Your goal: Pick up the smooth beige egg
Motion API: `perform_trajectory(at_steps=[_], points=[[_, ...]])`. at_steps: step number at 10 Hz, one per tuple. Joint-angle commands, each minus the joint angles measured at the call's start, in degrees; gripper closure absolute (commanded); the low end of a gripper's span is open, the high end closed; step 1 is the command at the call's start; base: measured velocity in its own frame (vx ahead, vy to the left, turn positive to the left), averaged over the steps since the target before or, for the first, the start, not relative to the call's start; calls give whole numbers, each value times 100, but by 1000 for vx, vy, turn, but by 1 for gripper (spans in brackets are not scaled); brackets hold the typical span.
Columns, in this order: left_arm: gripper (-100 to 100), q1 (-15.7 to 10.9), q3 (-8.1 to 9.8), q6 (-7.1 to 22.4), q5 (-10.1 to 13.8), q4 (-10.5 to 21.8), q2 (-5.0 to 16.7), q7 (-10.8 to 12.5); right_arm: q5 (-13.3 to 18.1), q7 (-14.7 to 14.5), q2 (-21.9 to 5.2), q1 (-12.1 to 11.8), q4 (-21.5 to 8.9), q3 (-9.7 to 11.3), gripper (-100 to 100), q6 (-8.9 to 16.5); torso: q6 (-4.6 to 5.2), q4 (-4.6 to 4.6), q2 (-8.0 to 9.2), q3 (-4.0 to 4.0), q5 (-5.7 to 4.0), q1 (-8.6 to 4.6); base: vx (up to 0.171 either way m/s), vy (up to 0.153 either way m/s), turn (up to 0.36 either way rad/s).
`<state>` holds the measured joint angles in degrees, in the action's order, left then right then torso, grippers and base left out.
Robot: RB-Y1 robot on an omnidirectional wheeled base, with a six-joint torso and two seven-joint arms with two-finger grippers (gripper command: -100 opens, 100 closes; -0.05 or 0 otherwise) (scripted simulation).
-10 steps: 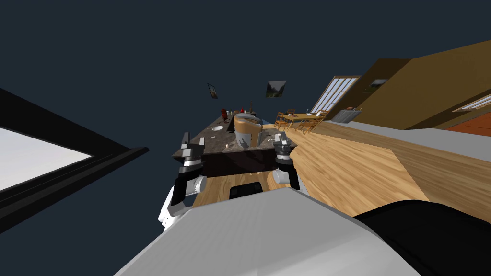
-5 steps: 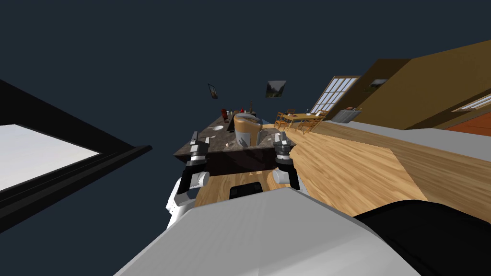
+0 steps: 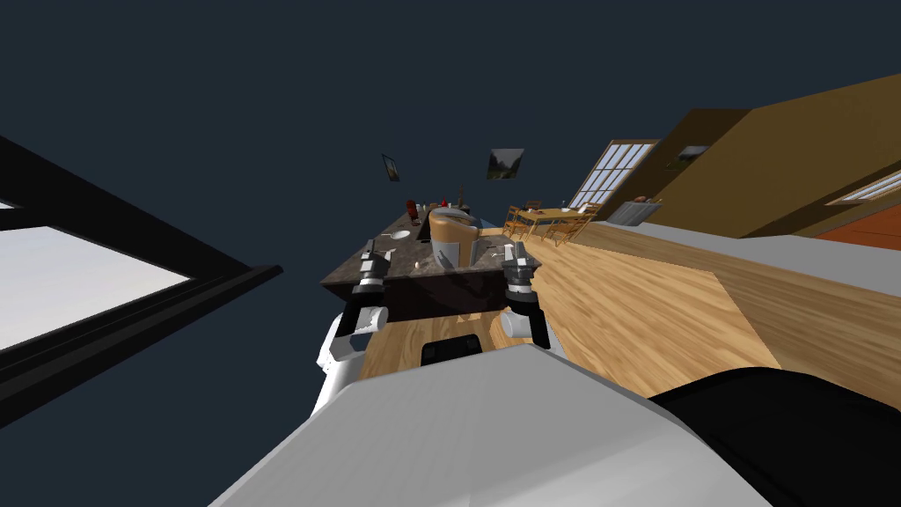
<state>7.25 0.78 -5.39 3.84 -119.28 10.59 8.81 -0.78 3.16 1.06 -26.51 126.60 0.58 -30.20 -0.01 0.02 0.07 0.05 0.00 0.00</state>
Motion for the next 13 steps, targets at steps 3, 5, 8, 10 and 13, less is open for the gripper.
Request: perform_trajectory(at_steps=[3,5,8,10,13], points=[[-100,-456,-18,573,15,370,16,90,0,0,0,0,0,0,0,0,0,0,-1,-1,0,1,-21,4,-4],[-100,-678,-24,930,24,549,10,112,0,0,0,0,0,0,0,0,0,-1,-5,-3,1,1,-13,7,-8],[-100,-899,-28,1331,36,735,0,124,0,0,0,0,0,0,0,0,-1,-1,-6,-3,0,1,-6,5,-5],[-100,-1121,-28,1632,51,927,-13,126,0,0,0,0,0,0,0,0,-1,-2,-7,-4,1,2,-5,12,-12],[-100,-1341,-25,2046,69,1125,-31,118,0,0,0,0,0,0,0,0,-1,-2,-9,-5,1,2,-1,8,-9]])
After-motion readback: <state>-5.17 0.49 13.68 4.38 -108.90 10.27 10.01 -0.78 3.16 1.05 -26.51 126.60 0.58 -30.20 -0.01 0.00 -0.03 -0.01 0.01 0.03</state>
